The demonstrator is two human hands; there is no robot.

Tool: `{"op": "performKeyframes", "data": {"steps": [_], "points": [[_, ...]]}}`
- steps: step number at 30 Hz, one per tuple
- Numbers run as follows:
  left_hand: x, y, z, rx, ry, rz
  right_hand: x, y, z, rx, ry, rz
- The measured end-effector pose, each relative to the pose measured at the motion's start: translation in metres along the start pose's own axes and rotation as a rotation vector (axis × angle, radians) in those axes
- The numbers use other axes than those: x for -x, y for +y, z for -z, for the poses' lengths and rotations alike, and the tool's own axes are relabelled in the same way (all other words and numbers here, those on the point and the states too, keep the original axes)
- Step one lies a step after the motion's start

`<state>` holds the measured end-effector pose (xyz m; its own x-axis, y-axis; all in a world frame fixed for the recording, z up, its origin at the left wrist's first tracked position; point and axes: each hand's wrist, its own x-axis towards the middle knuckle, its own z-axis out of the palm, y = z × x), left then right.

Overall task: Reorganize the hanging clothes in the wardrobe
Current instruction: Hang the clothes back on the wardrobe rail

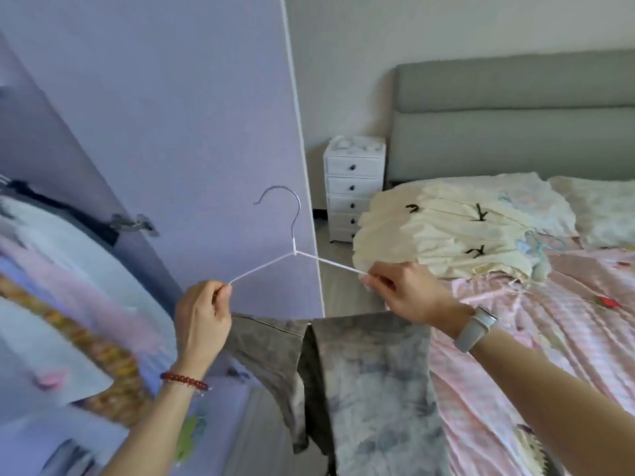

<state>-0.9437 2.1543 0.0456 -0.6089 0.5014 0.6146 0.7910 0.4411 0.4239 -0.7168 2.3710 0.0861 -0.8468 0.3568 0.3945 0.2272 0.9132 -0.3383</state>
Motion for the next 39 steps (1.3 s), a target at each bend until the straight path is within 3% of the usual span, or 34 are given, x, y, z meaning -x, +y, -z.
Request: {"op": "performKeyframes", "data": {"steps": [9, 21, 26, 30, 33, 39], "points": [[0.065, -0.127, 0.112, -0.197, 0.22, 0.212, -0.081, -0.123, -0.11, -0.238, -0.232, 0.35], [0.09, -0.19, 0.238, -0.405, 0.479, 0.591, -0.181, -0.282, -0.146, -0.429, -0.405, 0.702], [0.095, -0.211, 0.27, -0.519, 0.422, 0.741, -0.195, -0.334, -0.166, -0.671, -0.623, 0.727], [0.097, -0.221, 0.29, -0.628, 0.333, 0.924, -0.19, -0.377, -0.185, -0.772, -0.675, 0.735], [0.091, -0.21, 0.297, -0.669, 0.457, 0.895, -0.186, -0.401, -0.201, -0.822, -0.665, 0.74], [0.053, -0.17, 0.333, -0.923, 0.725, 0.592, -0.194, -0.447, -0.219, -0.93, -0.551, 0.7]]}}
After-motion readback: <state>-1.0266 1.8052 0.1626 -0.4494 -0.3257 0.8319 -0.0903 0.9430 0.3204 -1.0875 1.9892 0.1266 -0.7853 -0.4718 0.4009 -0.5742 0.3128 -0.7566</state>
